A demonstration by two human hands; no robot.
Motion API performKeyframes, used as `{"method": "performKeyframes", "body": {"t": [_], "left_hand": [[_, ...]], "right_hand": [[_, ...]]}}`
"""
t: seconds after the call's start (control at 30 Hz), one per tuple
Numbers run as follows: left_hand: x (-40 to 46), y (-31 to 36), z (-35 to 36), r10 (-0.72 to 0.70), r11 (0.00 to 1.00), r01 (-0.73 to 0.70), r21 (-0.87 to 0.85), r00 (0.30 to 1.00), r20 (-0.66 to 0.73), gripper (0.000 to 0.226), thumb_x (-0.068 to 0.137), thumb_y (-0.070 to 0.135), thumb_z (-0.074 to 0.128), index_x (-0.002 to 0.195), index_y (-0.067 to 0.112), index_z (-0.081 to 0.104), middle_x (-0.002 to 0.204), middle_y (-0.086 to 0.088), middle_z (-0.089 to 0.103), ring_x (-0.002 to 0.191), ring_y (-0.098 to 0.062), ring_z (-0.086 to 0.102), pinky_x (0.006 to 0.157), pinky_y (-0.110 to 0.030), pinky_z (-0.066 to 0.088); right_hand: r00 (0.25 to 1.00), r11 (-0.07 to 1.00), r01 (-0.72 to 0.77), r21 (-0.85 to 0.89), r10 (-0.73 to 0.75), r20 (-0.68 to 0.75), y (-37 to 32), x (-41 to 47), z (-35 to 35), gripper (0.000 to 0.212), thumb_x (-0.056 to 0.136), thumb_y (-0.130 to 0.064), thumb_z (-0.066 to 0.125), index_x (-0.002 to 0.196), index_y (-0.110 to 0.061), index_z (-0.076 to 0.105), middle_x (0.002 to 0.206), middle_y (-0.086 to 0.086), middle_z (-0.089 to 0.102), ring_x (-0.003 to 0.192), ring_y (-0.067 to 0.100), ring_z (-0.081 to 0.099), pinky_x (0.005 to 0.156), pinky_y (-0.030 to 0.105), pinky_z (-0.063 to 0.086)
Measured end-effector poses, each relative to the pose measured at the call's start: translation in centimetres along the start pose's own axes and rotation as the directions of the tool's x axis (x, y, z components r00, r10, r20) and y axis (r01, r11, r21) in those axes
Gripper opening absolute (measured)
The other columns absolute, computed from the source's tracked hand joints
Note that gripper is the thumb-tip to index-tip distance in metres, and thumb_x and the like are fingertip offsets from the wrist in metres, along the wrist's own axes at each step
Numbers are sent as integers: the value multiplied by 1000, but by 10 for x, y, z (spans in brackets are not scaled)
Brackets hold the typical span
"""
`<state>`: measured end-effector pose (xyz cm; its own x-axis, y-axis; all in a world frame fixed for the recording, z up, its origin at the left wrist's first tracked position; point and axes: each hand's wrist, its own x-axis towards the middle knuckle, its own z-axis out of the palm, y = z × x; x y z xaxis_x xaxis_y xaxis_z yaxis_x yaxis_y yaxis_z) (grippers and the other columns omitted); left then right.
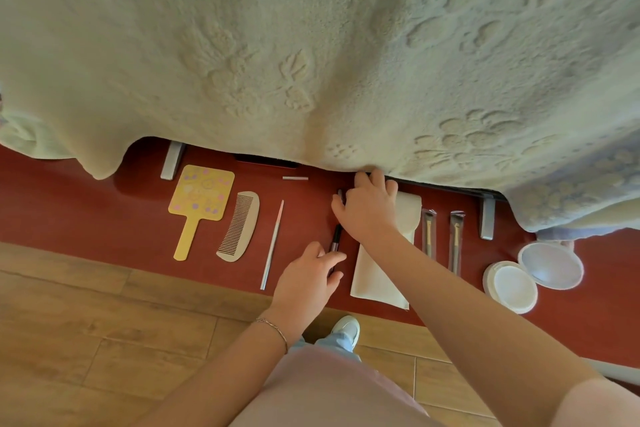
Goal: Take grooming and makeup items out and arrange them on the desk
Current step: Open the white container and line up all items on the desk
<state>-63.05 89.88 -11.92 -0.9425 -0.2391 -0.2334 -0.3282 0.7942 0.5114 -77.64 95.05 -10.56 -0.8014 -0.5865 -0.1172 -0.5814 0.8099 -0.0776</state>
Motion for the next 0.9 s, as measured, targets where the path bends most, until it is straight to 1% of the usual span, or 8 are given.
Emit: {"method": "performKeyframes", "body": {"t": [0.1,0.17,0.2,0.27,0.37,0.6,0.77,0.9], "left_hand": [[-1,-1,-1,12,1000,-12,4,1000,3,39,93,37,48,132,34,47,101,4,46,65,-6,43,57,-8,32],[-3,-3,-2,20,1000,-20,1,1000,2,40,93,36,48,133,34,47,96,6,41,63,-6,40,50,-7,27],[-4,-4,-3,18,1000,-18,-2,1000,-1,39,93,36,49,133,33,48,94,7,39,62,-7,40,47,-6,25],[-3,-7,-4,17,1000,-17,-7,1000,0,38,93,35,49,132,33,49,92,7,39,63,-7,41,46,-5,25],[-2,-7,-3,31,999,-31,-8,999,20,39,95,36,46,133,34,46,96,7,48,66,-6,44,48,-4,28],[2,-9,-1,27,1000,-27,-7,999,37,41,95,37,45,135,32,43,105,7,58,74,-3,47,58,-3,32],[4,-10,1,25,1000,-25,2,998,50,40,94,38,45,134,35,44,101,9,55,74,-4,49,55,0,32],[-2,-8,-9,15,1000,-16,-10,1000,-9,49,93,44,45,139,36,33,94,10,52,73,-8,55,60,-9,45]], "right_hand": [[970,989,49,139,-14,-241,8,-11,-7,39,81,-32,42,66,-8,70,86,8,62,85,32,55,69,37,44],[953,970,93,227,-21,-301,21,-25,-10,27,82,-27,48,83,-10,68,101,10,63,99,32,56,77,42,49],[969,967,84,242,-22,-246,27,-33,-11,26,85,-26,50,101,-12,66,120,12,59,116,33,50,90,46,46],[999,982,32,185,-28,-24,41,-50,-12,45,92,-31,47,136,-17,44,151,10,29,142,27,19,111,44,25],[985,997,44,64,-54,167,49,-67,-3,61,97,-38,34,149,-20,9,158,6,-4,145,22,-7,116,37,10],[980,998,21,67,-34,199,45,-74,7,63,98,-37,31,149,-17,-1,158,6,-12,144,23,-12,116,37,17],[976,996,33,84,-50,211,47,-81,7,63,98,-38,30,149,-18,-2,157,7,-12,144,23,-13,118,39,16],[989,986,47,160,-68,132,41,-80,1,60,98,-41,33,149,-20,10,158,5,5,145,22,1,116,35,10]]}}
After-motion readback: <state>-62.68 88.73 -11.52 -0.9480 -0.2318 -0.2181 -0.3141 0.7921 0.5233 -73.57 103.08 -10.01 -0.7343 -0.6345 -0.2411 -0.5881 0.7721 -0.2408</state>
